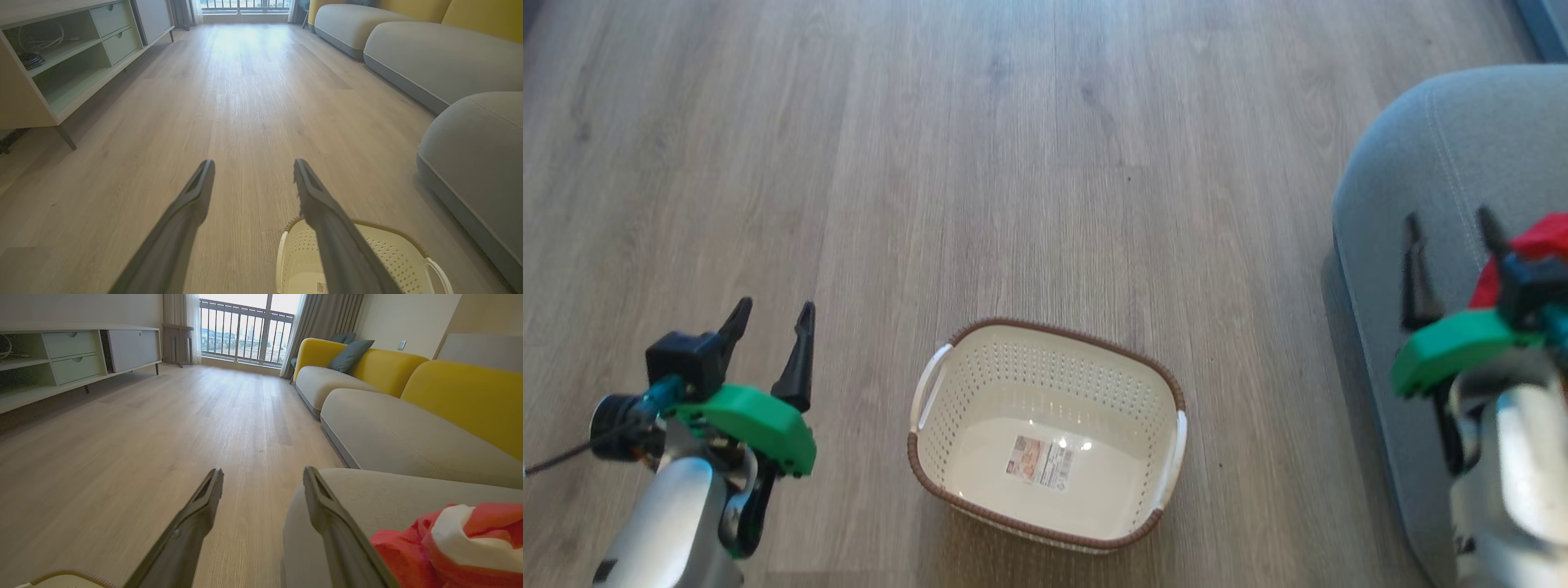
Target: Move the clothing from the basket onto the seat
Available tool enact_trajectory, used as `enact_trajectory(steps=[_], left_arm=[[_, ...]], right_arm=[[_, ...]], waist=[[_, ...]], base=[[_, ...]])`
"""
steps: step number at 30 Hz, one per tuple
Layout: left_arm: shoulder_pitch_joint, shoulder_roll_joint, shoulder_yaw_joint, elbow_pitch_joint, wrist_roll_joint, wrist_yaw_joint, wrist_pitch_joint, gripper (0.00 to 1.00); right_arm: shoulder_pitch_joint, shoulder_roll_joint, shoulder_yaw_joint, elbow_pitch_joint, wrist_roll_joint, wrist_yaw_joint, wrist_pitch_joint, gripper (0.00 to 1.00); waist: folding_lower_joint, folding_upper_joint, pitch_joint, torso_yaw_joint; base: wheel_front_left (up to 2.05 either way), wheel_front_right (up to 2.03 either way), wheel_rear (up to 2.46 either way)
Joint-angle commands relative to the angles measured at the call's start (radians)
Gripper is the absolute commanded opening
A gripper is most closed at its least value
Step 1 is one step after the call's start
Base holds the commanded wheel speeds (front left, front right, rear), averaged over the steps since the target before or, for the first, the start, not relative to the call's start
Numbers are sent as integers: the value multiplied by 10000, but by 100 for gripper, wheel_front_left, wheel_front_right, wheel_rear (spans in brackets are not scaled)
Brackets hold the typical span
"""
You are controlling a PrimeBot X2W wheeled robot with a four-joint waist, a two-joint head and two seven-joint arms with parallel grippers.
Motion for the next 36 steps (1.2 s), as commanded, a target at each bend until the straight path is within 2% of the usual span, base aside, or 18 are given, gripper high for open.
enact_trajectory(steps=[1,9,19,36], left_arm=[[-132,87,765,-487,272,-78,-125,100],[1028,-623,2073,-1339,1204,-435,-125,100],[1947,-1235,3091,-1612,1961,-844,-126,100],[2376,-1731,3760,-1459,2481,-1292,-126,100]], right_arm=[[61,68,383,-381,184,-4,-187,100],[883,273,1098,-277,777,-4,-474,100],[1489,377,1824,120,1287,-4,-618,100],[1862,432,2738,389,1883,-4,-657,100]], waist=[[1,-1,-134,32],[1,-1,-587,68],[1,-1,-814,105],[1,-1,-656,39]], base=[[0,0,0],[0,0,0],[0,0,0],[0,0,0]])
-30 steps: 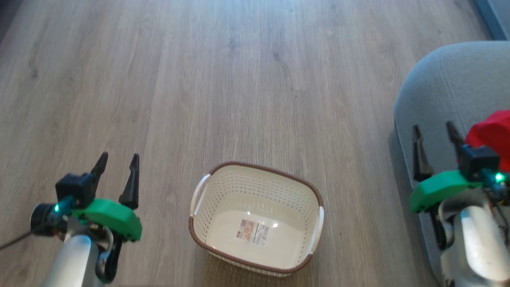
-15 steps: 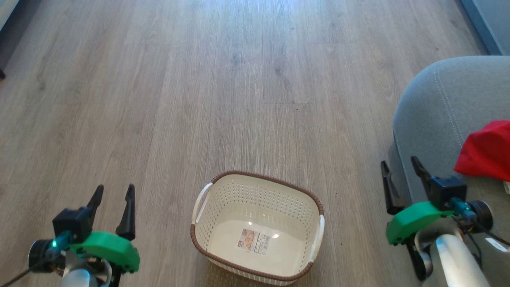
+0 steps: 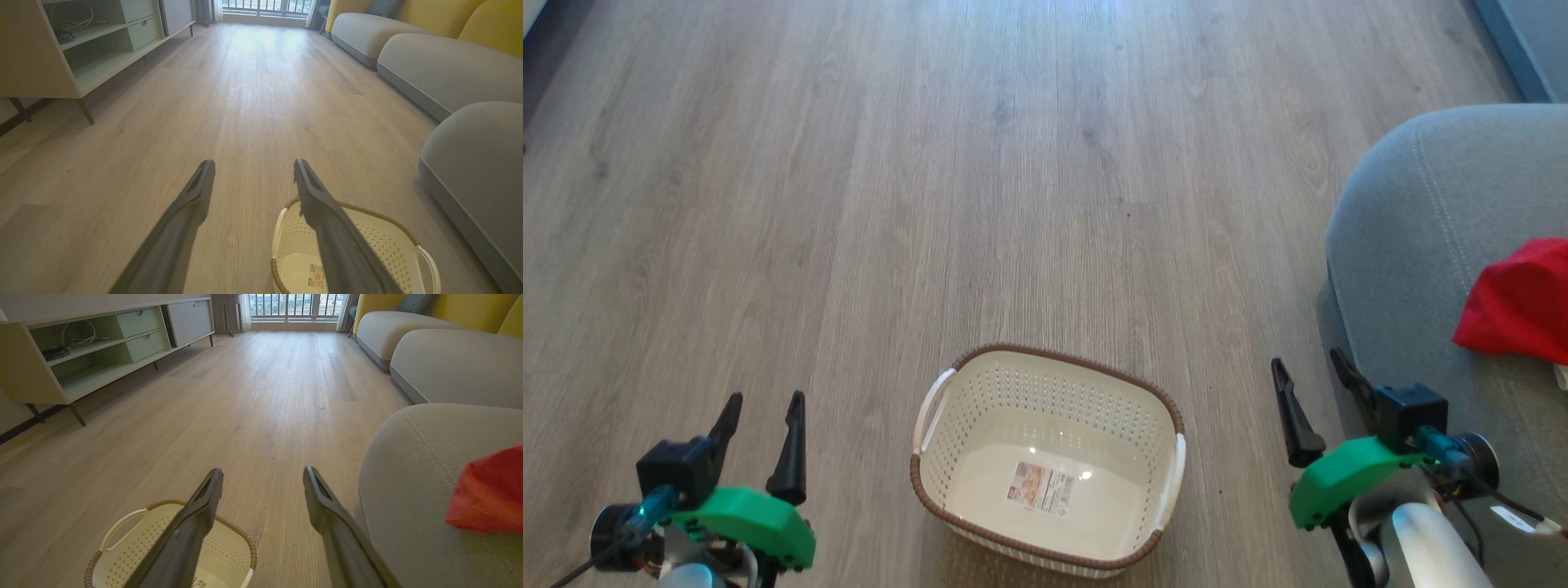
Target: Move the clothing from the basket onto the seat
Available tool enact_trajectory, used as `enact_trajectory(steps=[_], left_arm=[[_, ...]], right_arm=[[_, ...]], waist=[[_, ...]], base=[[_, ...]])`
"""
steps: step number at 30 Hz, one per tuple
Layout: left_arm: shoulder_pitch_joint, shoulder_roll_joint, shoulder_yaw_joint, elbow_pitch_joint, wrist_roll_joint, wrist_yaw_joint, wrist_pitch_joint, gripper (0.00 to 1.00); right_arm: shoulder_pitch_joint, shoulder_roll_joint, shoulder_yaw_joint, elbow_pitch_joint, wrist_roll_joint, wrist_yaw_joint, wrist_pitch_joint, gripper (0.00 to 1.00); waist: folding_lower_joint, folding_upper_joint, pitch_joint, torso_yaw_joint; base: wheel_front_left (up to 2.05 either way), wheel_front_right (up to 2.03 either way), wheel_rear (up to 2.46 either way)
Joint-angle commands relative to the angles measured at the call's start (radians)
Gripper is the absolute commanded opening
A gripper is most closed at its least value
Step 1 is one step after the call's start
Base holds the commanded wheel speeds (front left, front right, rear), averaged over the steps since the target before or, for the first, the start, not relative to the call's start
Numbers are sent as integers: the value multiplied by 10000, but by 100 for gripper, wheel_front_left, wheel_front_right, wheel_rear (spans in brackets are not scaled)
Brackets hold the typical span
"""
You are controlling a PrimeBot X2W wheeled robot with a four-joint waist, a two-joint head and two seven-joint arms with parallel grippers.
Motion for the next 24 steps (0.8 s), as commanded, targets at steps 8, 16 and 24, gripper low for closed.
enact_trajectory(steps=[8,16,24], left_arm=[[-285,82,552,-235,47,-86,-126,100],[-271,201,511,-365,-21,-90,-126,100],[-211,225,500,-425,-66,-91,-126,100]], right_arm=[[-364,32,527,-116,171,-2,-132,100],[-477,33,620,-89,320,-2,-133,100],[-475,33,624,-137,356,-2,-133,100]], waist=[[1,0,334,-6],[1,0,516,38],[1,0,511,0]], base=[[0,0,0],[0,0,0],[0,0,0]])
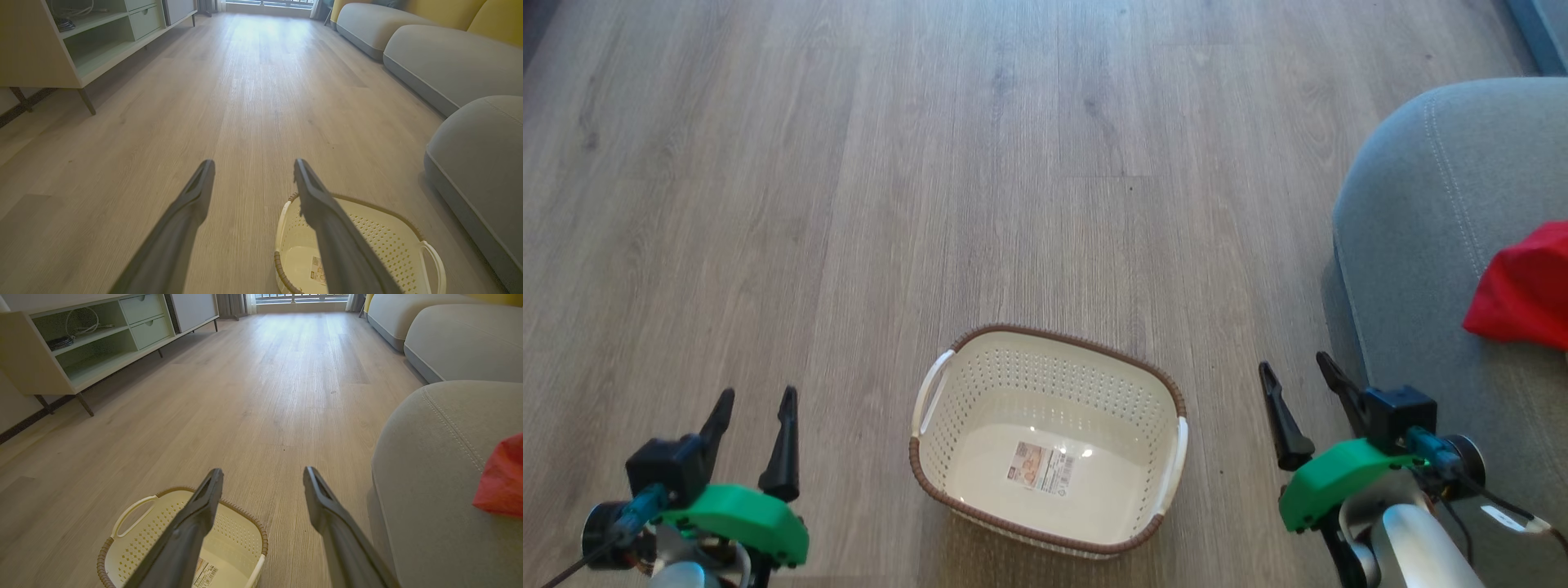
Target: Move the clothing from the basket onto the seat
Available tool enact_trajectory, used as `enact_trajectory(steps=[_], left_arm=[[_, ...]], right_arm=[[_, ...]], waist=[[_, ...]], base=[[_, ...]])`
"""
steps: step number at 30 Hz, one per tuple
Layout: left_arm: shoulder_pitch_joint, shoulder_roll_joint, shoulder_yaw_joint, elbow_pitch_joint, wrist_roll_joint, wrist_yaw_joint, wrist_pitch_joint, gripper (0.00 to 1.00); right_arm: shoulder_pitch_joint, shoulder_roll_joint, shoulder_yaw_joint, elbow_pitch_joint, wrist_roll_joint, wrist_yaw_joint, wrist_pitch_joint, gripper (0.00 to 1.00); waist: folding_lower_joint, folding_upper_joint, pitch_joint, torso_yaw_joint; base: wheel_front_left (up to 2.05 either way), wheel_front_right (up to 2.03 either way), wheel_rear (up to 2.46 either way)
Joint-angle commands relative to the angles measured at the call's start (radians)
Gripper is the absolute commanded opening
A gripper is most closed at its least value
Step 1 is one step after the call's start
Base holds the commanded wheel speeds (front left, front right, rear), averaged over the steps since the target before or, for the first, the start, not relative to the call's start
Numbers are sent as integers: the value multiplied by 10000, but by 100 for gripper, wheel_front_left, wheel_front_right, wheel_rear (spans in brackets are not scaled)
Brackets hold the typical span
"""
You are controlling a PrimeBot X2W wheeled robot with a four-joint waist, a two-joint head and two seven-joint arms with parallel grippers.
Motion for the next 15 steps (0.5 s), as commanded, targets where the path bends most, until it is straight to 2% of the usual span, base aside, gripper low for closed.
enact_trajectory(steps=[1,2,3,7,15], left_arm=[[-202,221,304,-370,-87,-12,-126,100],[-195,220,276,-393,-139,-12,-126,100],[2,2,-21,-52,-66,0,0,0],[114,-129,-29,421,-157,2,47,0],[55,-158,38,345,-1058,1,305,0]], right_arm=[[-468,33,256,-323,82,-2,-118,100],[-471,33,244,-325,82,-2,-118,100],[0,0,-6,-5,45,0,0,0],[198,8,-22,445,98,2,36,0],[194,9,-153,277,1055,2,295,0]], waist=[[0,0,-1,-8],[0,0,0,-12],[0,0,1,-11],[0,0,0,-15],[0,0,-29,-37]], base=[[0,0,0],[0,0,0],[0,0,0],[0,0,0],[0,0,0]])
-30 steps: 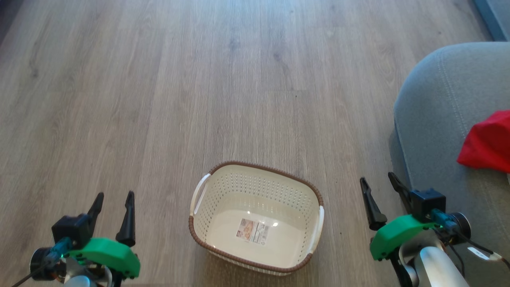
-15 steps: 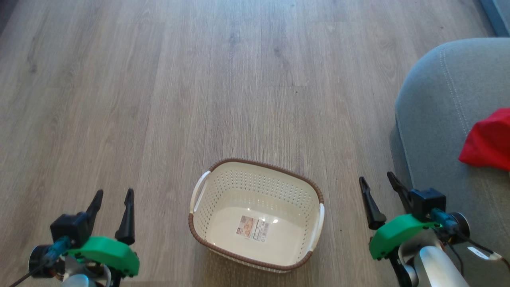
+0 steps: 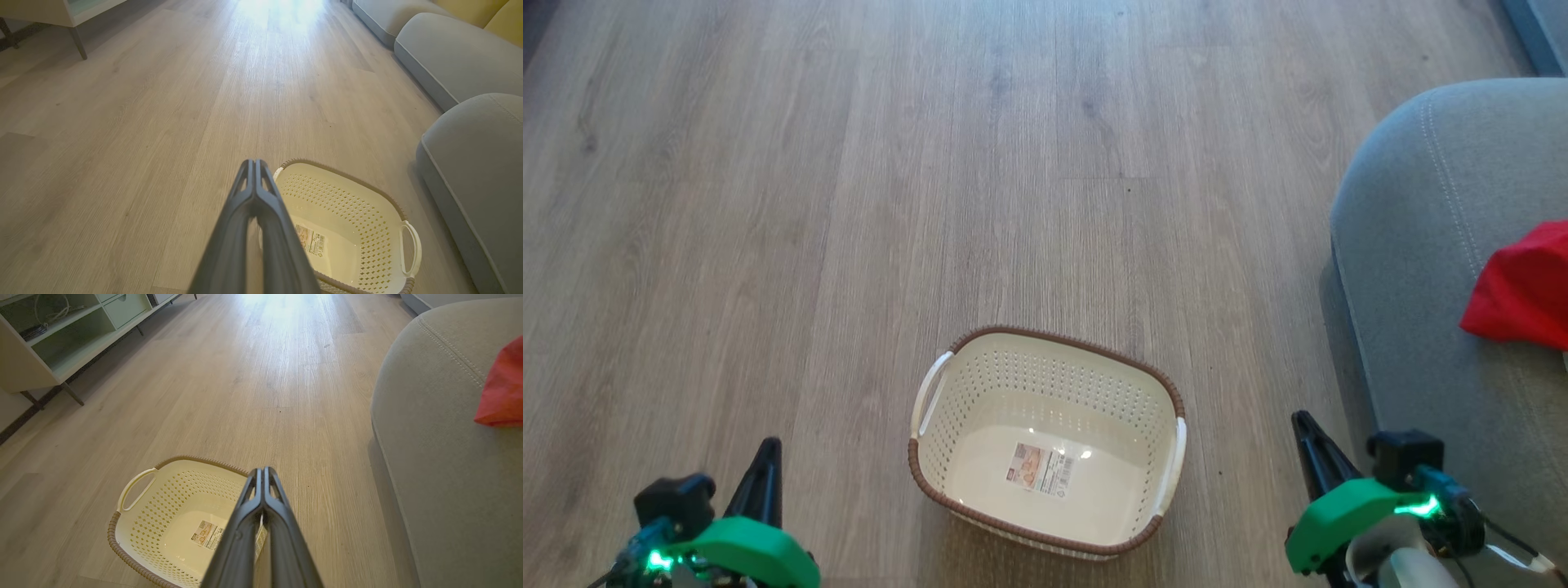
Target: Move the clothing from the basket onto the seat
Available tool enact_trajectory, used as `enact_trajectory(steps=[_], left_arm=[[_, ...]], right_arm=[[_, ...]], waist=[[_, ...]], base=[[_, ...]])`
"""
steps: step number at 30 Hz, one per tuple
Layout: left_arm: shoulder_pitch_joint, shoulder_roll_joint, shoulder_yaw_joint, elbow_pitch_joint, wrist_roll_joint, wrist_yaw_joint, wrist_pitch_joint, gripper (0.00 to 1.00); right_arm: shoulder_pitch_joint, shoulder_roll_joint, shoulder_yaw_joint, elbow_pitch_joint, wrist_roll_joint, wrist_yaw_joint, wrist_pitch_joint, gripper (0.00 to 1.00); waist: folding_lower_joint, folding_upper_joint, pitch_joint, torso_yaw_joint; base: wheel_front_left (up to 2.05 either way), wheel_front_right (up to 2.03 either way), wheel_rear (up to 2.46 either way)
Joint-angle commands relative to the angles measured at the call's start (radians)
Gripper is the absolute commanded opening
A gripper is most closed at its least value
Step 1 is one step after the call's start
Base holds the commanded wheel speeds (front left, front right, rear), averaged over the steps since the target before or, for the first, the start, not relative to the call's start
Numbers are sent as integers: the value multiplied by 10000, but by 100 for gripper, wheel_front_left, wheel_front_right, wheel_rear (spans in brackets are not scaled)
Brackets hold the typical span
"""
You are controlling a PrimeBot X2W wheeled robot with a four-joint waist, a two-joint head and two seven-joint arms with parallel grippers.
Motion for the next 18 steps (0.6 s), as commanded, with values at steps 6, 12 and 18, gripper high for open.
enact_trajectory(steps=[6,12,18], left_arm=[[-390,27,97,-444,-837,-2,168,0],[-418,1,123,-540,-1631,-3,361,0],[-446,-21,150,-617,-2311,-3,530,0]], right_arm=[[-363,1,-117,-537,900,0,211,0],[-338,3,-200,-718,1739,-1,404,0],[-323,4,-277,-866,2457,-1,576,0]], waist=[[0,0,-21,-16],[0,0,-45,-36],[0,0,-66,-53]], base=[[0,0,0],[0,0,0],[0,0,0]])
